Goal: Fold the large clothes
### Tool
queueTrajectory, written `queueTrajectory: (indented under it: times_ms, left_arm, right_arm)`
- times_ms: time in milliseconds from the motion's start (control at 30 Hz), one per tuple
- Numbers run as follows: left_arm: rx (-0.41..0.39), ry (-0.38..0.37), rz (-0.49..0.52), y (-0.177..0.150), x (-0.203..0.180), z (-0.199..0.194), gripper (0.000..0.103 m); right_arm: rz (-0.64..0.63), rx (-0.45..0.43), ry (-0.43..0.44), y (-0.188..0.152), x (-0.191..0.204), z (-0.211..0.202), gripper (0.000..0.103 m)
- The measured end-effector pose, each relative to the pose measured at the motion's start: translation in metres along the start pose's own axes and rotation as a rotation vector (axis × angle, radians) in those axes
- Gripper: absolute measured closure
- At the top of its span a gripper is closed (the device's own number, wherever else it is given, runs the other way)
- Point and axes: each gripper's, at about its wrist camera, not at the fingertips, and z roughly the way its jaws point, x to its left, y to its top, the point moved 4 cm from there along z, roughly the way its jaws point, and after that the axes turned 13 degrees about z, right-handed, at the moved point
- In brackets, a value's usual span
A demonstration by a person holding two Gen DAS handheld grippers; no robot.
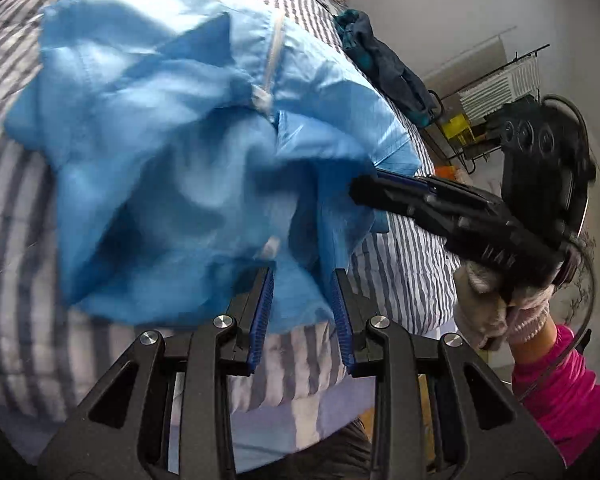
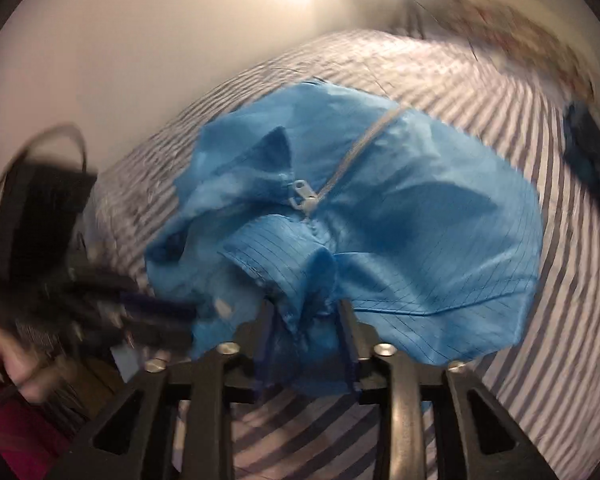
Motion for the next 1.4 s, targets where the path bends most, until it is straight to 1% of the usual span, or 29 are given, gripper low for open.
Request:
queueTrajectory:
  times_ms: [33, 100, 133, 267, 300, 333, 367, 400, 467, 567, 633, 700, 833, 867, 900, 933, 1000, 1033, 1100, 1133, 1167, 1200, 1233, 1267, 1333, 1400]
  left_arm:
    - [-0.005, 0.001, -0.003, 0.003, 0.000, 0.003, 0.075]
    - [-0.017, 0.000, -0.017, 0.006, 0.002, 0.007, 0.075]
    - [-0.019, -0.006, -0.030, 0.007, 0.005, 0.011, 0.075]
    - [-0.037, -0.090, -0.108, 0.008, 0.015, 0.025, 0.075]
    - [-0.041, -0.100, -0.112, 0.008, 0.017, 0.025, 0.078]
    - [-0.048, -0.108, -0.108, 0.004, 0.017, 0.026, 0.094]
    - [-0.049, -0.111, -0.094, 0.003, 0.014, 0.026, 0.098]
    - [-0.054, -0.101, -0.078, 0.001, 0.013, 0.024, 0.098]
    - [-0.068, -0.103, -0.070, -0.001, 0.010, 0.022, 0.101]
    - [-0.084, -0.097, -0.081, 0.001, 0.009, 0.020, 0.102]
    - [-0.084, -0.097, -0.073, 0.000, 0.006, 0.017, 0.102]
    - [-0.081, -0.090, -0.059, -0.001, 0.006, 0.017, 0.103]
    - [-0.076, -0.076, -0.044, 0.001, 0.001, 0.020, 0.103]
    - [-0.074, -0.070, -0.038, 0.001, 0.000, 0.021, 0.103]
    - [-0.070, -0.058, -0.031, 0.002, -0.002, 0.022, 0.103]
    - [-0.070, -0.047, -0.031, 0.005, -0.003, 0.026, 0.103]
    - [-0.070, -0.054, -0.029, 0.007, -0.005, 0.028, 0.103]
    - [-0.069, -0.047, -0.026, 0.007, -0.005, 0.029, 0.103]
    - [-0.064, -0.046, -0.021, 0.008, -0.007, 0.032, 0.103]
    - [-0.065, -0.044, -0.018, 0.008, -0.007, 0.033, 0.103]
    - [-0.064, -0.044, -0.015, 0.008, -0.009, 0.033, 0.103]
    - [-0.064, -0.043, -0.012, 0.009, -0.009, 0.033, 0.103]
    - [-0.064, -0.040, -0.008, 0.010, -0.010, 0.033, 0.103]
    - [-0.065, -0.038, -0.006, 0.011, -0.011, 0.035, 0.103]
    - [-0.065, -0.037, -0.002, 0.012, -0.012, 0.035, 0.103]
    - [-0.063, -0.036, 0.003, 0.011, -0.014, 0.036, 0.103]
  right_arm:
    - [0.067, -0.002, 0.039, 0.004, -0.007, -0.001, 0.084]
    - [0.133, -0.018, 0.089, 0.006, -0.017, -0.005, 0.086]
    - [0.141, -0.025, 0.090, 0.006, -0.021, -0.008, 0.086]
    - [0.117, -0.015, 0.082, 0.001, -0.022, -0.012, 0.086]
    - [0.107, -0.012, 0.078, 0.000, -0.021, -0.014, 0.082]
    - [0.089, -0.011, 0.074, 0.001, -0.016, -0.014, 0.082]
    - [0.066, -0.013, 0.067, 0.002, -0.013, -0.015, 0.081]
    - [0.050, -0.015, 0.060, 0.002, -0.011, -0.016, 0.074]
    - [0.015, -0.014, 0.031, 0.010, -0.006, -0.010, 0.067]
    - [-0.023, 0.005, 0.005, 0.017, 0.002, -0.001, 0.067]
    - [-0.041, 0.013, 0.021, 0.018, 0.006, -0.002, 0.067]
    - [-0.067, 0.010, 0.014, 0.021, 0.011, 0.001, 0.062]
    - [-0.064, 0.017, 0.003, 0.029, 0.010, 0.014, 0.062]
    - [-0.059, 0.019, 0.003, 0.030, 0.008, 0.016, 0.063]
    - [-0.049, 0.020, 0.000, 0.031, 0.006, 0.020, 0.068]
    - [-0.037, 0.021, 0.004, 0.031, 0.004, 0.021, 0.070]
    - [0.015, 0.025, 0.031, 0.031, 0.001, 0.020, 0.070]
    - [0.012, 0.021, 0.051, 0.030, 0.003, 0.018, 0.070]
    - [-0.026, 0.004, 0.005, 0.027, 0.007, 0.016, 0.070]
    - [-0.026, 0.009, -0.006, 0.026, 0.006, 0.017, 0.070]
    - [-0.021, 0.009, -0.018, 0.026, 0.003, 0.017, 0.073]
    - [-0.007, -0.006, -0.049, 0.028, -0.004, 0.015, 0.073]
    - [0.043, -0.024, -0.084, 0.033, -0.019, 0.013, 0.073]
    - [0.102, -0.035, -0.076, 0.036, -0.031, 0.010, 0.072]
    - [0.215, -0.049, -0.007, 0.039, -0.051, 0.002, 0.072]
    - [0.214, -0.056, 0.027, 0.038, -0.051, -0.004, 0.072]
